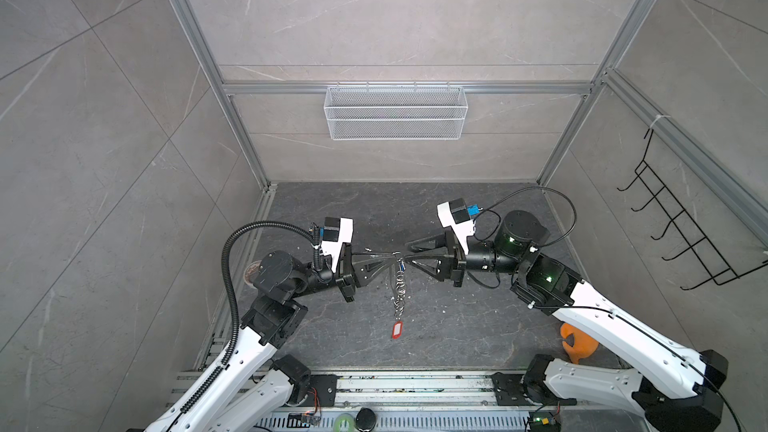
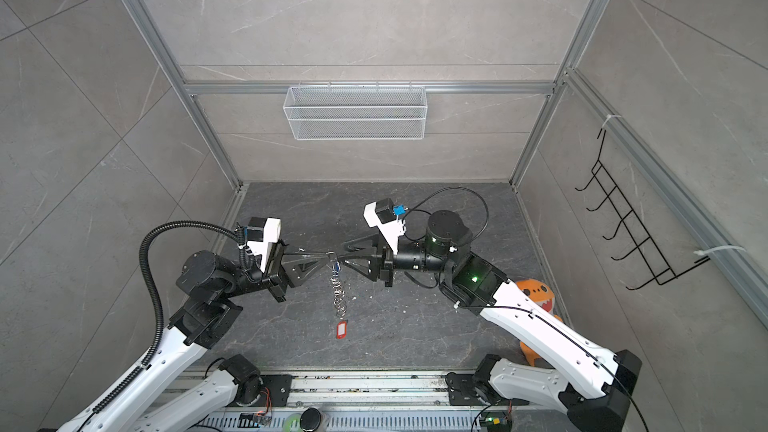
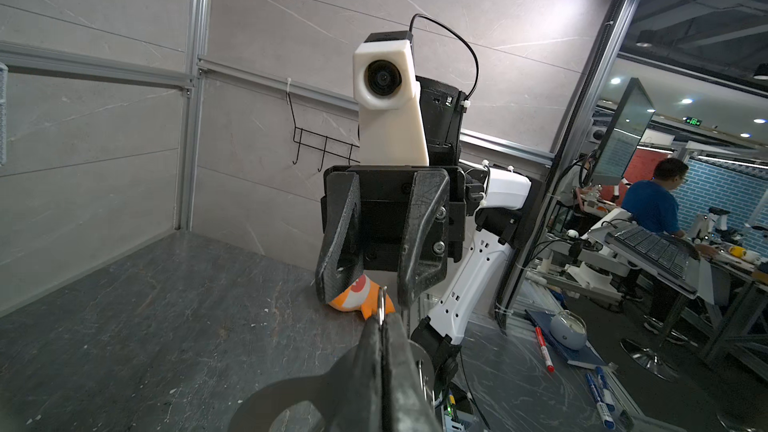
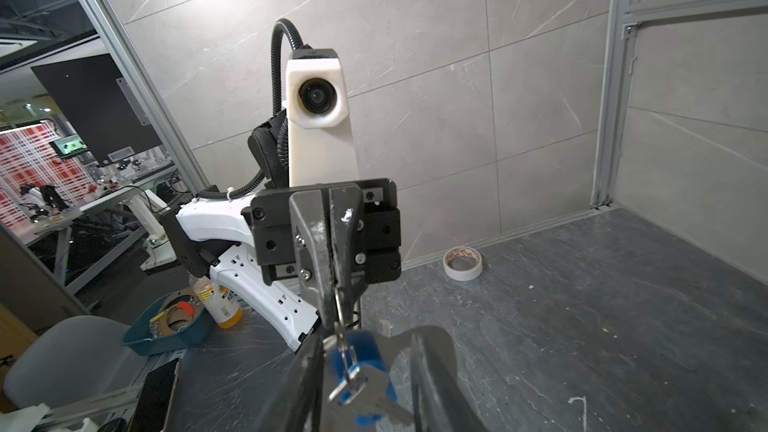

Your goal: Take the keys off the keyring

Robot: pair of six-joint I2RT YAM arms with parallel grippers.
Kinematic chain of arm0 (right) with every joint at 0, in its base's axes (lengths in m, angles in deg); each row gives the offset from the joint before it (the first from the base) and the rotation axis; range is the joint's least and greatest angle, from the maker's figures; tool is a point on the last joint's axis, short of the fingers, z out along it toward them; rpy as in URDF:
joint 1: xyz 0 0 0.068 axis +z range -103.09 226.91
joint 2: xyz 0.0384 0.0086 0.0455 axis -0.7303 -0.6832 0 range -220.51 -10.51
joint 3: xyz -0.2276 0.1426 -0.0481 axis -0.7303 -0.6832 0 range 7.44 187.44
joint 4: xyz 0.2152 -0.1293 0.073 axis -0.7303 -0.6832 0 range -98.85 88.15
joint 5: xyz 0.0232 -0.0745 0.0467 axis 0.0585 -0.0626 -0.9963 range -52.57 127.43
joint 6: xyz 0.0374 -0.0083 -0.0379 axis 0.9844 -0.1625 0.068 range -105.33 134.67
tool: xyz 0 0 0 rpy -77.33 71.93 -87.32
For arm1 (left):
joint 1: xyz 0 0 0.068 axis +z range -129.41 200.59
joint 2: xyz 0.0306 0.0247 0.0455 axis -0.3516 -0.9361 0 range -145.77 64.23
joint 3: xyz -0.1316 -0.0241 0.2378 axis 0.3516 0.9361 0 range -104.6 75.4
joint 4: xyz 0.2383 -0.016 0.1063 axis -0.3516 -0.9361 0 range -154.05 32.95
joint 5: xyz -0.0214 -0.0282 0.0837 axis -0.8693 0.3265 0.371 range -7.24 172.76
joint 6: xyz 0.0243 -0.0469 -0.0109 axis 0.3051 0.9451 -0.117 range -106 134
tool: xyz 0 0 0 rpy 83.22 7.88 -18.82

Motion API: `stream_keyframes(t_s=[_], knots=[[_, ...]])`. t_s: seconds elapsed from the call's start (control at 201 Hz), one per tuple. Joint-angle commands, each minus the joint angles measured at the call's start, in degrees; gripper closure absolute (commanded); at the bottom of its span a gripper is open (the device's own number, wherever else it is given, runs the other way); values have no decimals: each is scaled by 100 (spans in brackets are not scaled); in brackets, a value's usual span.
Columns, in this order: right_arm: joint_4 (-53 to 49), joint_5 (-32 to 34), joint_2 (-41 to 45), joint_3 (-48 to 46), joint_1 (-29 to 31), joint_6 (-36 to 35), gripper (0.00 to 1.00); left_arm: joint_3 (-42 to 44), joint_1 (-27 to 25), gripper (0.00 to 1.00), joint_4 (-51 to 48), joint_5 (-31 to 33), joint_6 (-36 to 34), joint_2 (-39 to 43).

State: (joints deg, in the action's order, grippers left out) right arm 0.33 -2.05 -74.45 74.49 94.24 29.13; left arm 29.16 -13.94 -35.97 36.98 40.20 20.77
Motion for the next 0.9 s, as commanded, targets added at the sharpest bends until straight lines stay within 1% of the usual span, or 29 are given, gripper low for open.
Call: stream_keyframes(t_s=[0.0, 0.095, 0.379, 0.573, 0.687, 0.777, 0.867, 0.892], knots=[[339, -358, -74, -38, 13, 239, 63, -17, -15, 100, 406, -47, 44, 35], [445, -526, -131, -40, 13, 350, 65, 1, -12, 100, 420, 14, 42, 46], [722, -636, -221, -126, 17, 561, 79, 2, -14, 100, 484, 112, 69, 62], [767, -628, -259, -183, 31, 602, 77, 10, -11, 100, 482, 181, 52, 100], [750, -600, -259, -192, 39, 602, 80, -8, -18, 100, 500, 179, 58, 76], [745, -591, -268, -203, 41, 602, 86, -8, -12, 100, 515, 192, 83, 75], [711, -571, -268, -205, 41, 594, 100, -34, -17, 100, 513, 180, 118, 59], [673, -565, -268, -199, 47, 589, 100, -55, -17, 100, 491, 161, 127, 57]])
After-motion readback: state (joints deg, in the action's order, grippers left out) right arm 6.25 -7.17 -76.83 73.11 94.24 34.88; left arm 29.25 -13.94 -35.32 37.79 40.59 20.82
